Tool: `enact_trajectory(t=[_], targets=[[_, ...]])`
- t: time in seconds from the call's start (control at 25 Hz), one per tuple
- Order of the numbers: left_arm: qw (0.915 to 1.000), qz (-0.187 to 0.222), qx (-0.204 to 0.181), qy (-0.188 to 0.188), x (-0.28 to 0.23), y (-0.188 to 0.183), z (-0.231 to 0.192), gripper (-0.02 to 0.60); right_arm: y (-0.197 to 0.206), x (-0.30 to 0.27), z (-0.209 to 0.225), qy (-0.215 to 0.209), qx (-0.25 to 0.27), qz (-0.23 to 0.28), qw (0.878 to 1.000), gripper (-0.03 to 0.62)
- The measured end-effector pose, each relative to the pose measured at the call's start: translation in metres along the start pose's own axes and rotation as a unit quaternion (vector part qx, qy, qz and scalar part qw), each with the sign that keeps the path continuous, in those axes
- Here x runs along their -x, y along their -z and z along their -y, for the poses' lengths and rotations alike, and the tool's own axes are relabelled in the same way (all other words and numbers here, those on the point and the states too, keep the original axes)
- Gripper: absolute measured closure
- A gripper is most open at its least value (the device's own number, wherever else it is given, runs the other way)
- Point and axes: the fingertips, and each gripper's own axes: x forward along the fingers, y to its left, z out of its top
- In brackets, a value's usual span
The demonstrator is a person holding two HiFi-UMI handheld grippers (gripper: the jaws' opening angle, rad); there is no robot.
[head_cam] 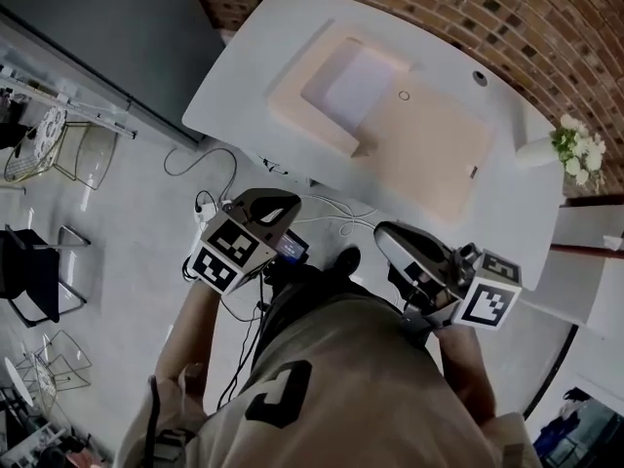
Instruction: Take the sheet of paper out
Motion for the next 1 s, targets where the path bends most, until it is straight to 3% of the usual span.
enact_trajectory(t=[0.52, 1.0], targets=[[0.9989, 0.044, 0.007, -0.017, -0.031, -0.081, 0.032, 0.568, -0.044, 0.043, 0.033, -0.035, -0.005, 0.012, 0.999, 0.569], [0.9985, 0.047, 0.002, -0.029, -0.031, -0.095, 0.027, 0.568, -0.052, 0.024, 0.047, -0.052, -0.02, -0.004, 0.998, 0.569]])
